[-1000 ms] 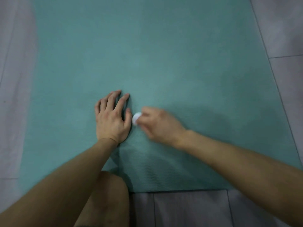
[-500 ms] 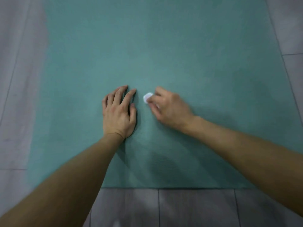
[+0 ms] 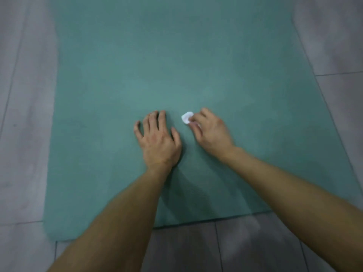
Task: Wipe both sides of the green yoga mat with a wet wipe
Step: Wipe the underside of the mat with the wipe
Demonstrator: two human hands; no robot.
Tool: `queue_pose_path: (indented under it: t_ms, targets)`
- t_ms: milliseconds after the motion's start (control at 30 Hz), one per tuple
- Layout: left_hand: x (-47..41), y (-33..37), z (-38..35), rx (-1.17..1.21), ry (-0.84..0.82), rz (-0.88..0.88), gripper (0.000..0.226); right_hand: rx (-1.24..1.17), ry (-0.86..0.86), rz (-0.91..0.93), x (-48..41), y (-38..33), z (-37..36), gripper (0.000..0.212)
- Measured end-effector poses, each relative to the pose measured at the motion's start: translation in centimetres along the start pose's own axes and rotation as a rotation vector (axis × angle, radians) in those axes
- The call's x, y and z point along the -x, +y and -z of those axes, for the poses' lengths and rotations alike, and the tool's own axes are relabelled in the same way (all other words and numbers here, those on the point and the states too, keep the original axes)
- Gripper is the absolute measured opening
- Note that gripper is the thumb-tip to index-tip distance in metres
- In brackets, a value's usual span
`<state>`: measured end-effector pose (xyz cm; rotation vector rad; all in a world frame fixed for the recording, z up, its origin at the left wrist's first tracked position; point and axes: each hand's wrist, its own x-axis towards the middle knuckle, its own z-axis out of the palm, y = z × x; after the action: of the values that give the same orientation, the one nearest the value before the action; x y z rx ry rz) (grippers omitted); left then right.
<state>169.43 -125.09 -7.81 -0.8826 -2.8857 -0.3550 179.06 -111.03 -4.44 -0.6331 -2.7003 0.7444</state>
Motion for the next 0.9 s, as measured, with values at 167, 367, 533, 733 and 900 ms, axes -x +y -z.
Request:
queue_pose_path:
  t_ms: [167, 367, 533, 733, 900]
  targets:
    - [0.0, 0.6, 1.0, 0.014, -0.087, -0.022, 0.053, 0.076, -0.125, 0.038, -0.9, -0.9, 0.9, 0.016]
    - [-0.2, 0.4, 0.1, 0.022, -0.069, -0.026, 0.054, 0.052, -0.026, -0.002, 0.6, -2.7, -1.1, 0.015]
    - [-0.6, -0.8, 0.8, 0.043, -0.051, -0.094, 0.053, 0.205, -0.075, 0.104, -3.5, 3.3, 1.7, 0.017]
    - [-1.6, -7.0, 3.2, -0.024, -0.01, -0.265, 0.04, 0.174, 0.126, -0.288, -5.6, 2.9, 1.6, 0.02]
    - [2.1, -11.2, 3.5, -0.135, -0.003, 0.012, 0.047, 0.025, -0.285, 0.667, 2.2, -8.2, -3.8, 0.003]
